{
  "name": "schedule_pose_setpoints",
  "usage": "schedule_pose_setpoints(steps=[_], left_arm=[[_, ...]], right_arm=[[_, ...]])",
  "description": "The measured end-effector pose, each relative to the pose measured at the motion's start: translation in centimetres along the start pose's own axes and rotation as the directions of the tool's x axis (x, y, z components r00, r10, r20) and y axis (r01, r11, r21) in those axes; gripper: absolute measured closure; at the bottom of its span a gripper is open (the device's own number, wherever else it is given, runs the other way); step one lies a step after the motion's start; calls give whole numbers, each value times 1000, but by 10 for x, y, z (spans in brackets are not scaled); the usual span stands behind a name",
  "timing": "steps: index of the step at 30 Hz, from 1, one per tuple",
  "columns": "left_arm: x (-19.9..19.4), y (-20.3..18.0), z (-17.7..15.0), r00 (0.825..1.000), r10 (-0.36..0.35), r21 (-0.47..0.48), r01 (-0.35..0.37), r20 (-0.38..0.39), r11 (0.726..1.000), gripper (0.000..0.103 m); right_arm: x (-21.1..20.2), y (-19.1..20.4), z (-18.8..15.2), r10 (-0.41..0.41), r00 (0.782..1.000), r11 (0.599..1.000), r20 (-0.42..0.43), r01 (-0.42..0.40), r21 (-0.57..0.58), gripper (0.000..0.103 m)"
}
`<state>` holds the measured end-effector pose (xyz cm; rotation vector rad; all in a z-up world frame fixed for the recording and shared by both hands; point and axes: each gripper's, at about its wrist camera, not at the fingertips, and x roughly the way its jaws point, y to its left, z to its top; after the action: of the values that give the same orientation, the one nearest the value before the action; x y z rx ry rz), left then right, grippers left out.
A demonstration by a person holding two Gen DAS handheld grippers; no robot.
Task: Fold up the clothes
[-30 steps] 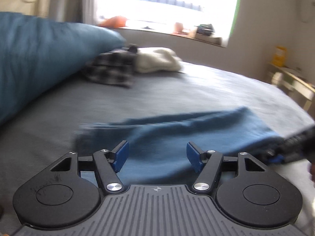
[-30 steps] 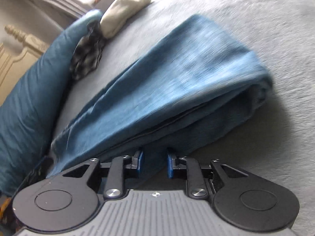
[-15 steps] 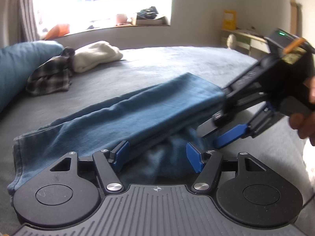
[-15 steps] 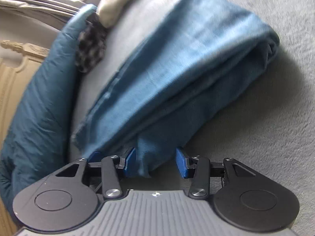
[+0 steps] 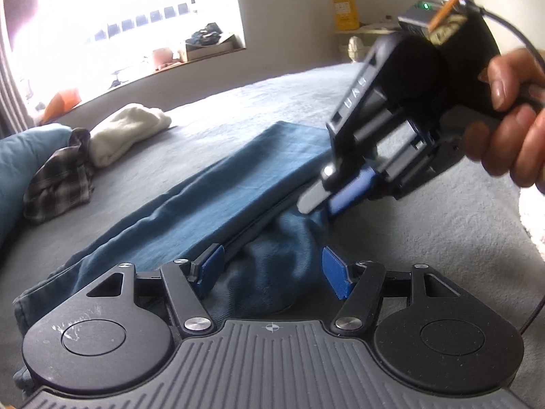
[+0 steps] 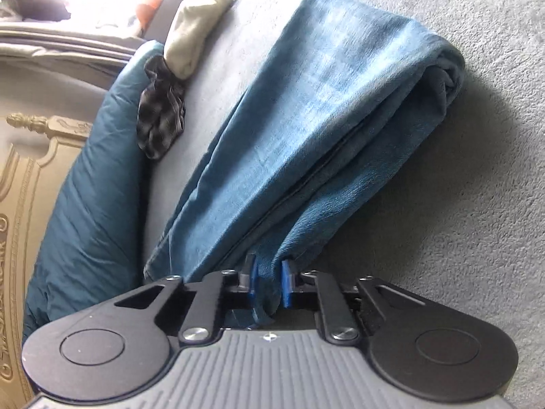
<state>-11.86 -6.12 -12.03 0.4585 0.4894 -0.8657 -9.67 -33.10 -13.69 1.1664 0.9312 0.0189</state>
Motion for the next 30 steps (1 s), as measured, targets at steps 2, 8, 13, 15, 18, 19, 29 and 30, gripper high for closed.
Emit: schedule_pose_setpoints(steps=[2, 8, 13, 15, 18, 19, 29, 30], left_arm=[[3, -2, 0, 1000, 8, 15, -8, -7, 1000, 45], [-2, 11, 6, 999, -34, -87, 35, 10, 996, 47], [1, 33, 8, 995, -98, -237, 101, 27, 966, 47], [3, 36, 8, 994, -105, -260, 109, 27, 960, 49], [7, 39, 8, 992, -120, -259, 122, 22, 958, 56], [8, 39, 8, 992, -124, -256, 125, 19, 959, 58], [18, 12, 7, 999, -42, -64, 41, -14, 997, 73], [18, 9, 6, 999, -29, -34, 29, -16, 999, 73]], right_arm=[[0, -5, 3, 39, 999, 999, 12, -39, 29, 95], [3, -22, 12, 166, 985, 972, 42, -171, 163, 97], [15, -37, 15, 236, 970, 942, 62, -244, 229, 98], [16, -41, 16, 271, 960, 937, 64, -279, 211, 98], [15, -43, 21, 286, 956, 942, 63, -293, 163, 98], [17, -41, 22, 287, 956, 946, 64, -293, 138, 98], [-2, -43, 24, 256, 966, 964, 33, -258, 63, 96], [-4, -42, 24, 242, 970, 968, 23, -243, 67, 96]])
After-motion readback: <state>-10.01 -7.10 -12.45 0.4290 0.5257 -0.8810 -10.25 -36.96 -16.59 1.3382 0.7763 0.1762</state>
